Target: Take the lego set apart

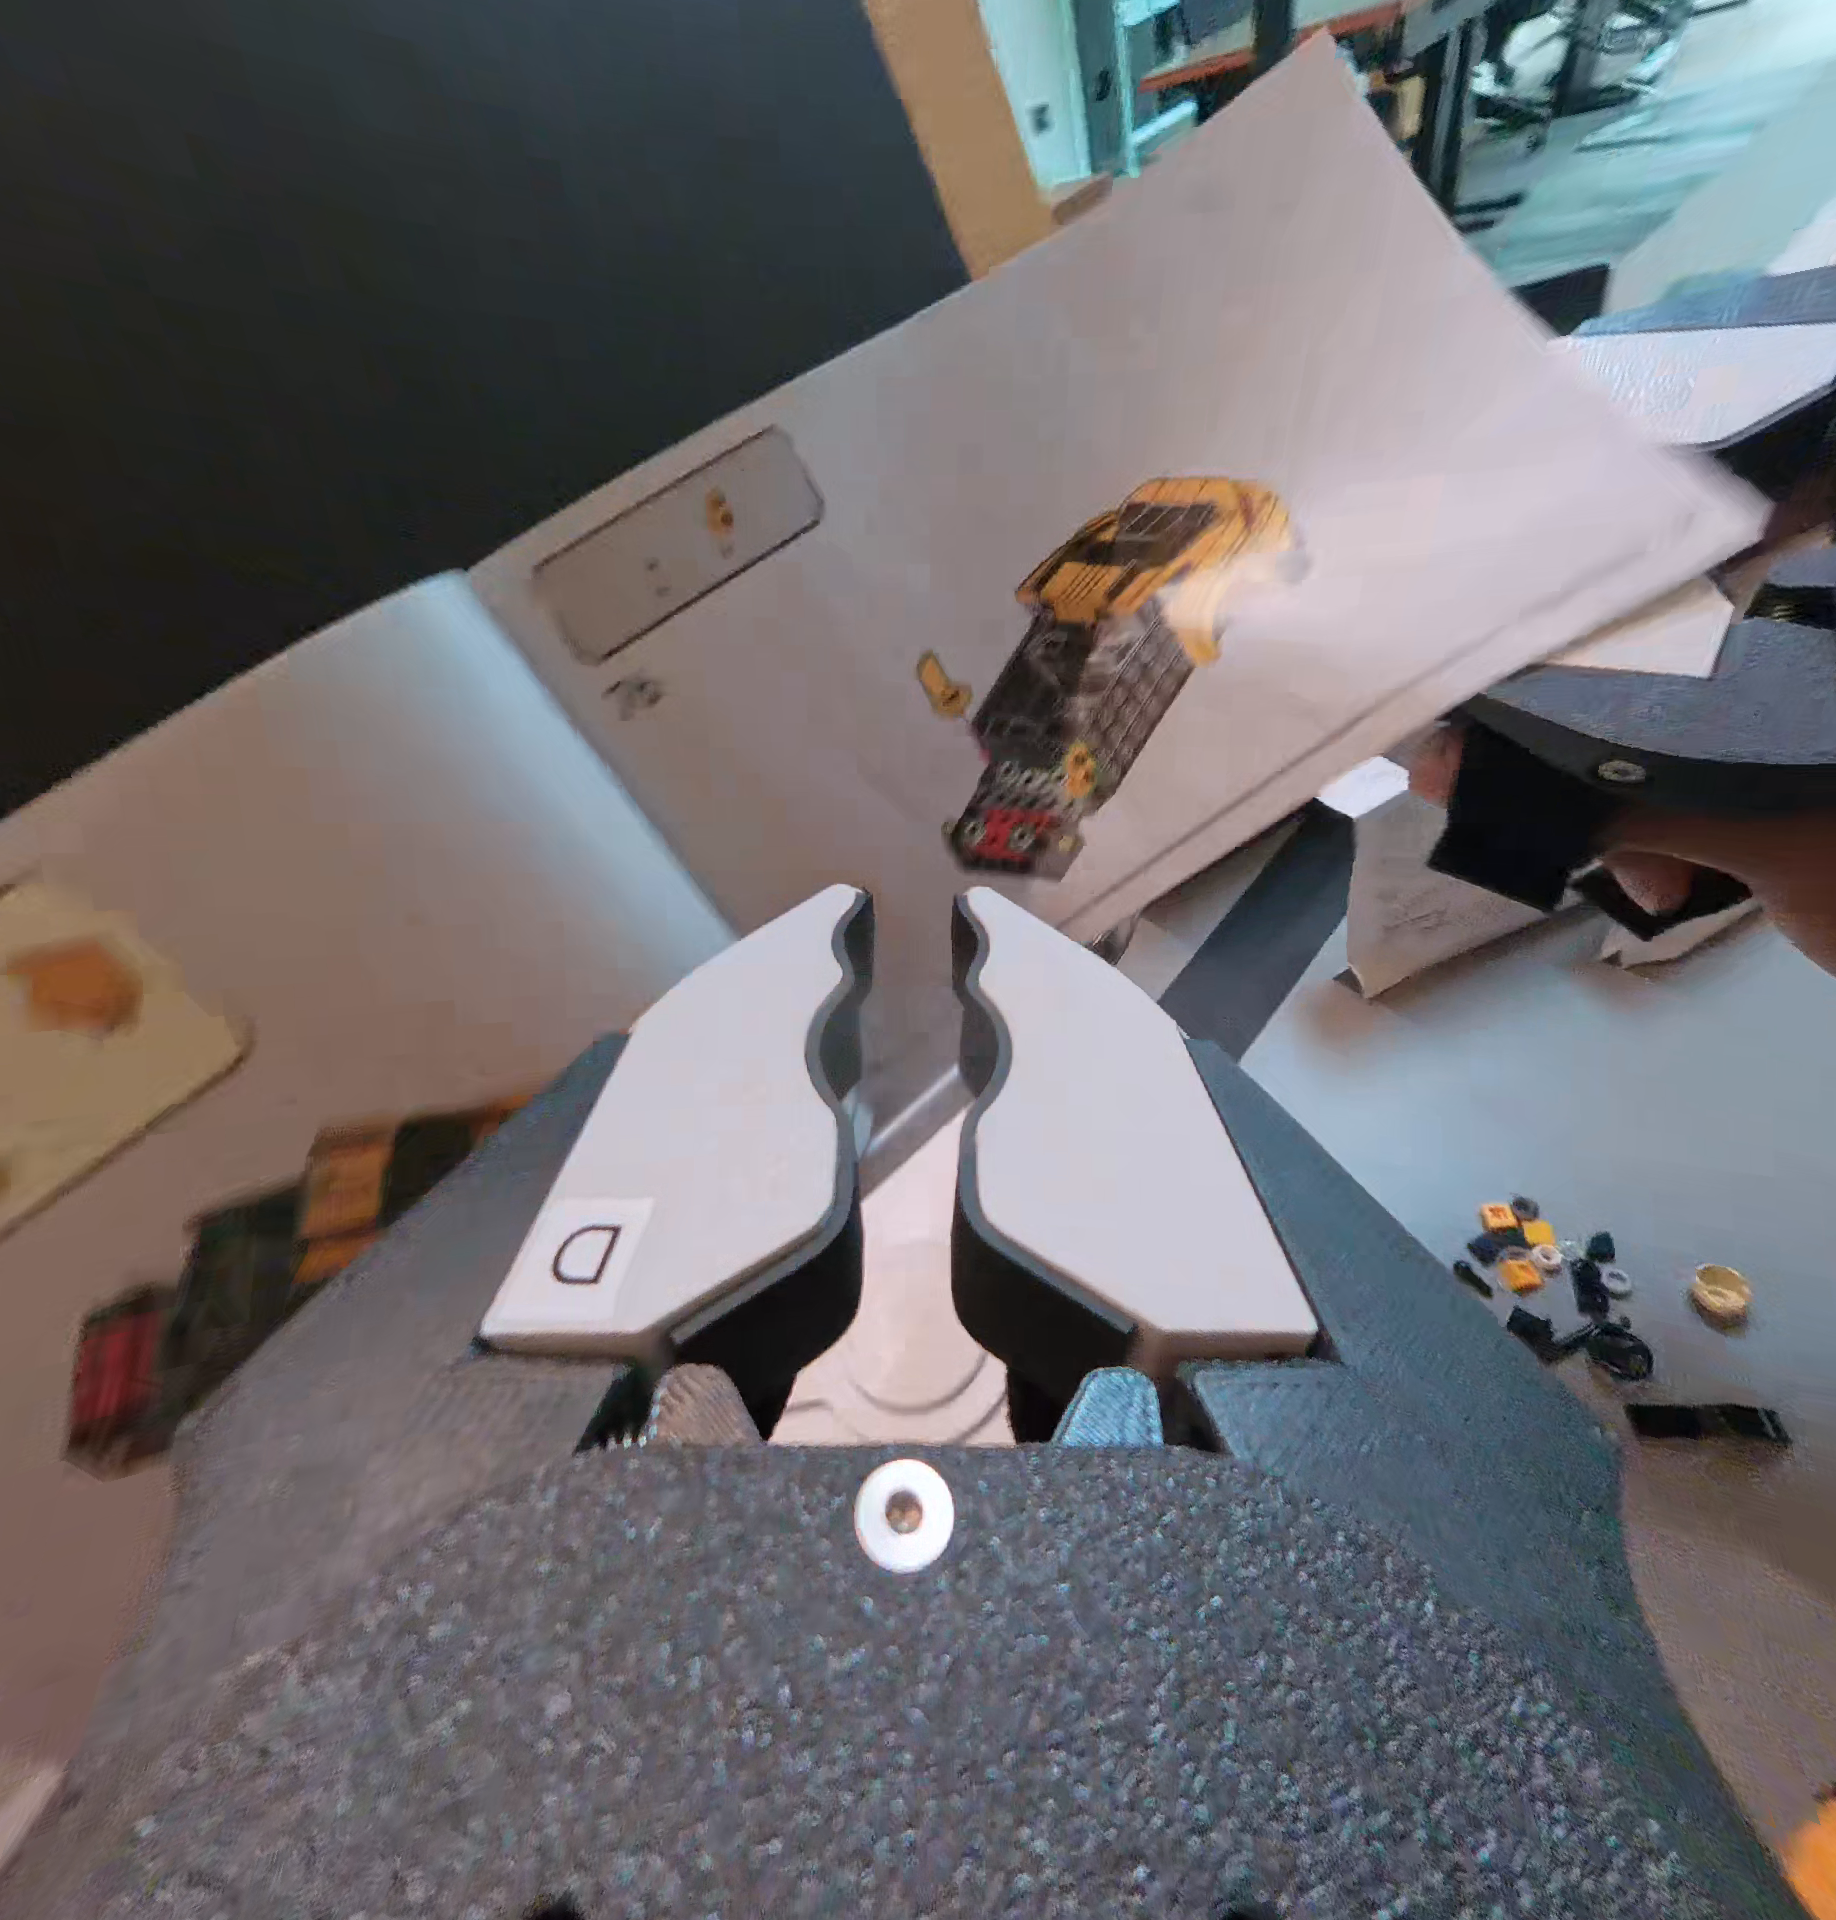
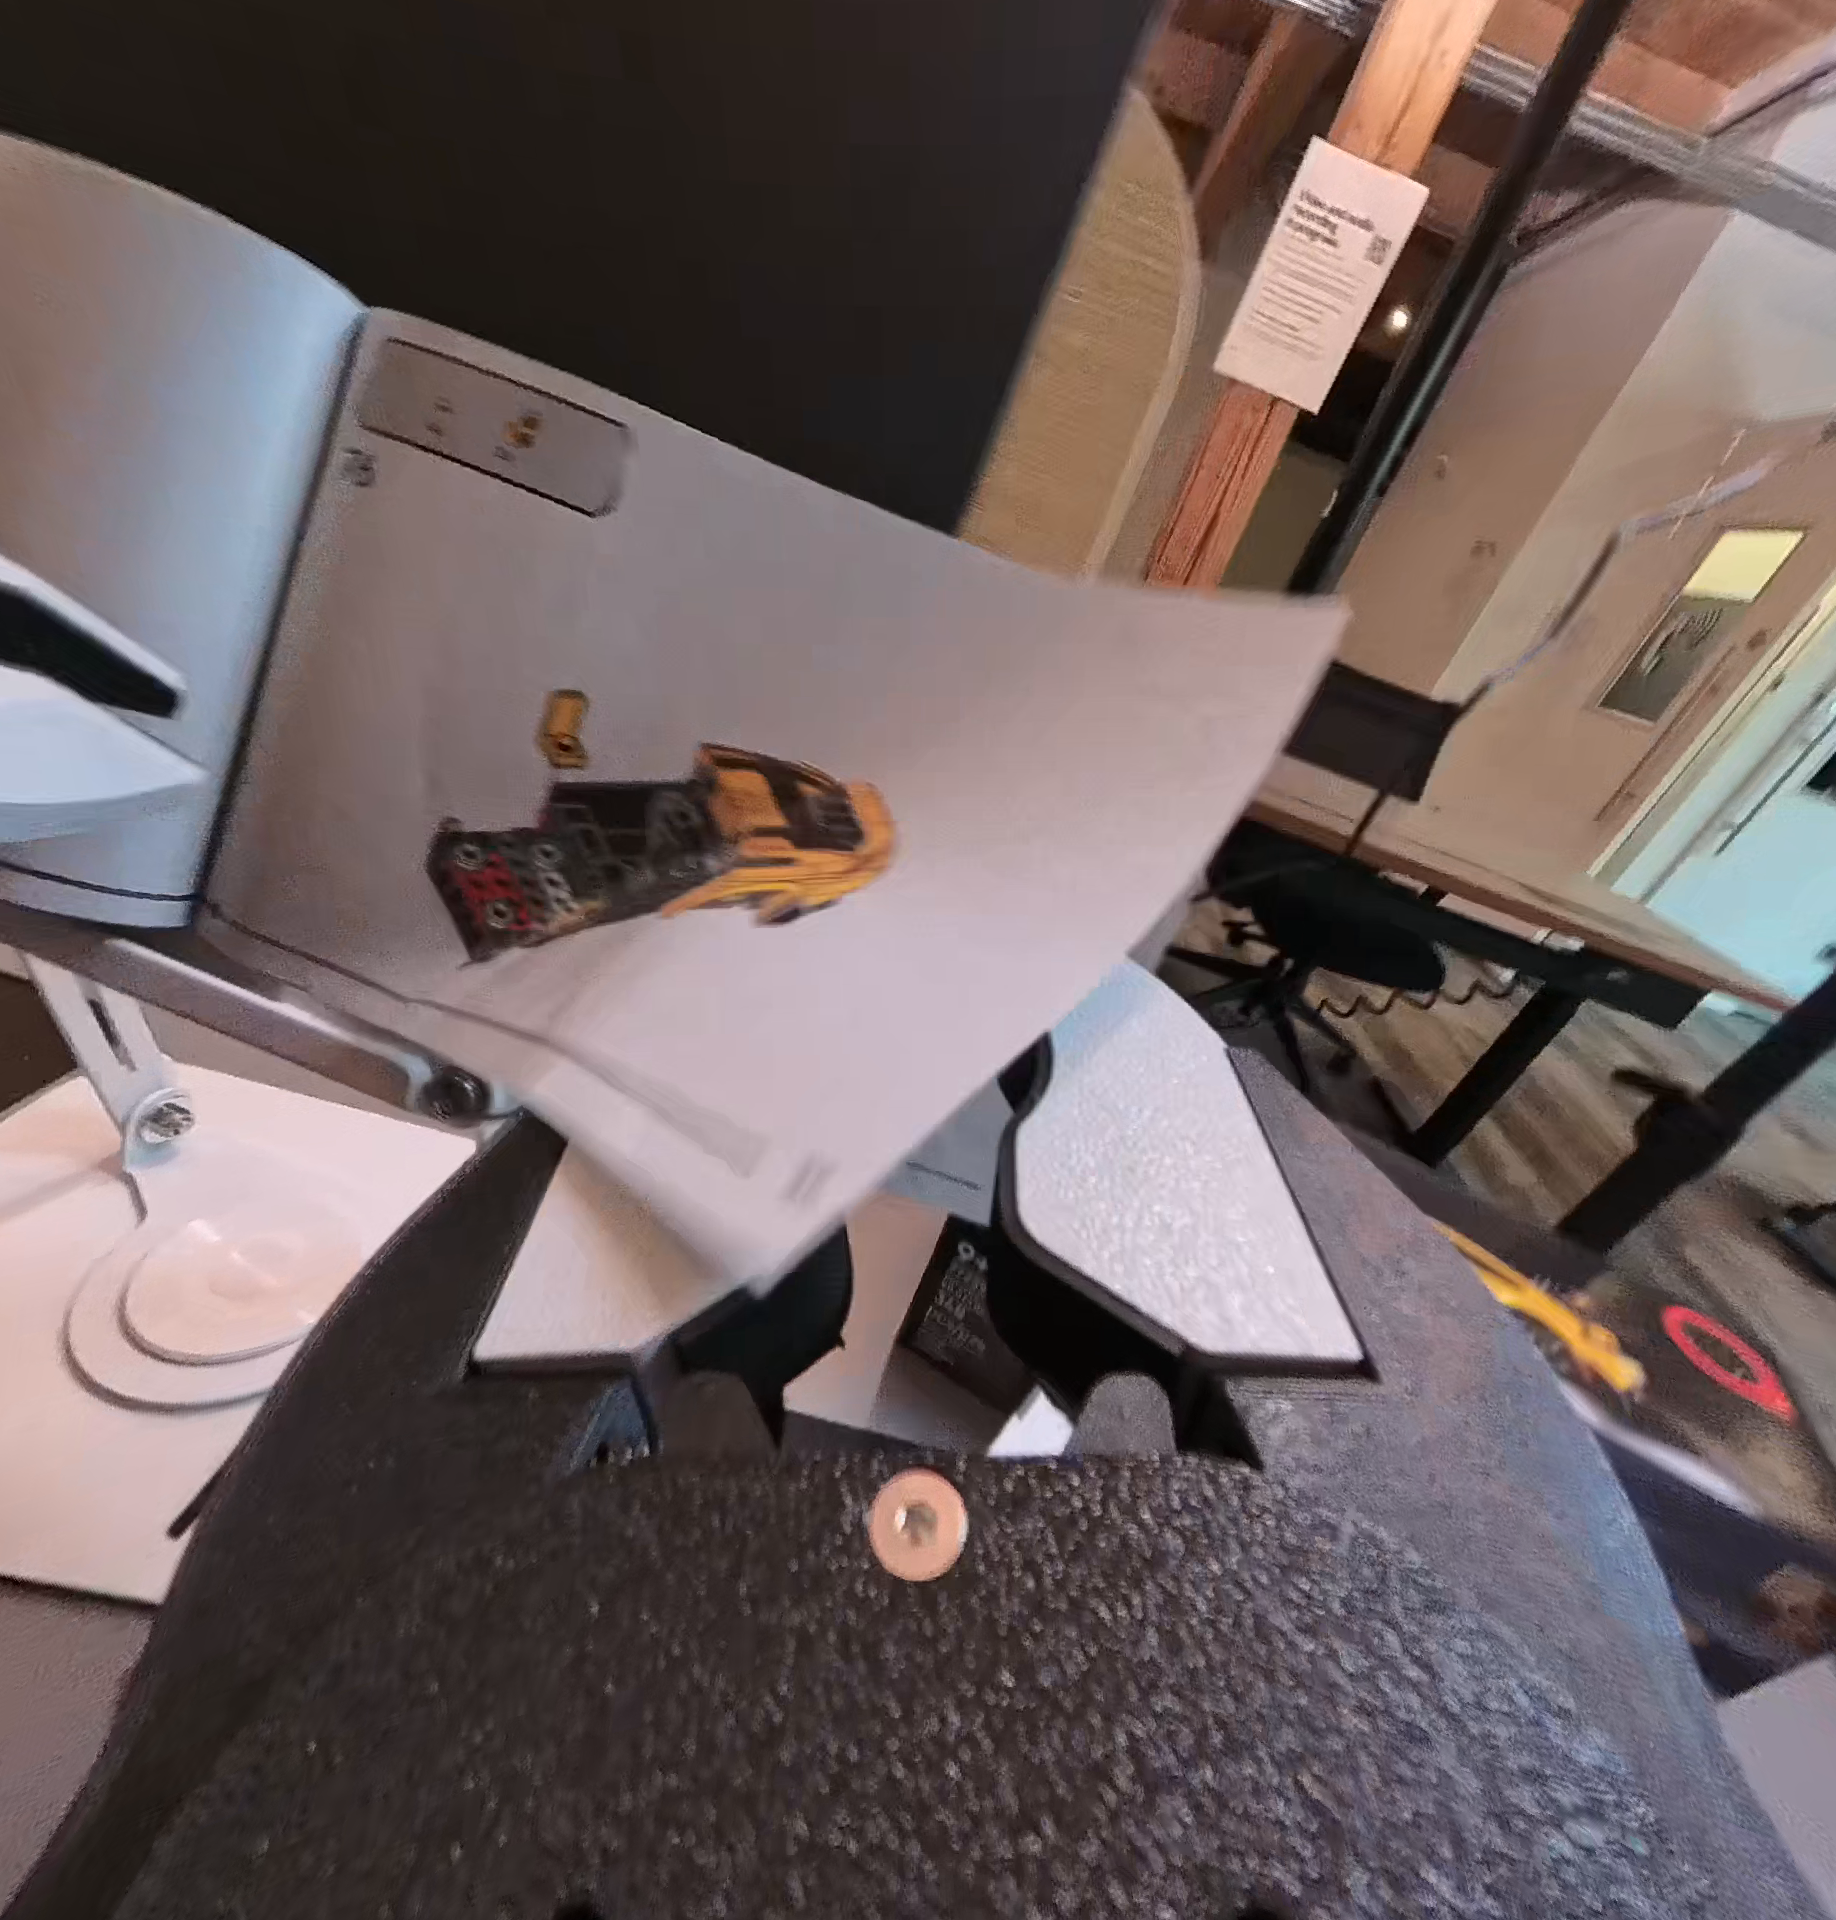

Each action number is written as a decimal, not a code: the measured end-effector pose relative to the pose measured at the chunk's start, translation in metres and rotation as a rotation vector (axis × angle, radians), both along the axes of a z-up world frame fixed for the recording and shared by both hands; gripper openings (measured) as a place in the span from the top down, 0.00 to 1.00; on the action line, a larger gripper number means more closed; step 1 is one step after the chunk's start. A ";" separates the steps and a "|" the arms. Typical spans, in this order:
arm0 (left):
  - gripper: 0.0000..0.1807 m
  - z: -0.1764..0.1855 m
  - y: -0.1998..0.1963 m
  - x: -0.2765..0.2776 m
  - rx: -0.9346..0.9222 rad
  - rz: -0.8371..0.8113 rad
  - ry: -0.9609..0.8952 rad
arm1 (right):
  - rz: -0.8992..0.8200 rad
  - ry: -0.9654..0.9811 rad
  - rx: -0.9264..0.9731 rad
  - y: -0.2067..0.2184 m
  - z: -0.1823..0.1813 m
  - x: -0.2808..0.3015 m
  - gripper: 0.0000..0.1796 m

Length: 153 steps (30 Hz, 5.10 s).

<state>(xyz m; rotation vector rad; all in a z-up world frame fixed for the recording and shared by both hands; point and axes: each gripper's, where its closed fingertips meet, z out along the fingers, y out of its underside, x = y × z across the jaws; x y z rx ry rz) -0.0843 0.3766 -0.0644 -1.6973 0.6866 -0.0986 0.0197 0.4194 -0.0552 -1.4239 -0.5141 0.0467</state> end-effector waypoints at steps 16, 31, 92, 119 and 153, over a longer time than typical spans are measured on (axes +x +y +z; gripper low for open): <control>1.00 -0.014 0.041 0.024 0.000 0.064 0.155 | 0.295 0.302 -0.260 -0.023 -0.065 -0.003 1.00; 1.00 -0.014 0.043 0.025 0.014 0.075 0.159 | 0.380 0.417 -0.363 -0.035 -0.066 -0.038 1.00; 1.00 -0.011 0.048 0.057 0.167 0.048 0.249 | 0.363 0.817 -0.240 -0.019 -0.054 -0.053 0.98; 1.00 0.029 -0.046 0.002 0.208 0.057 -0.222 | 0.295 0.446 -0.121 -0.049 -0.019 -0.016 0.78; 1.00 -0.047 -0.157 -0.114 0.182 0.274 -0.279 | 0.246 0.189 -0.119 -0.112 -0.043 -0.004 1.00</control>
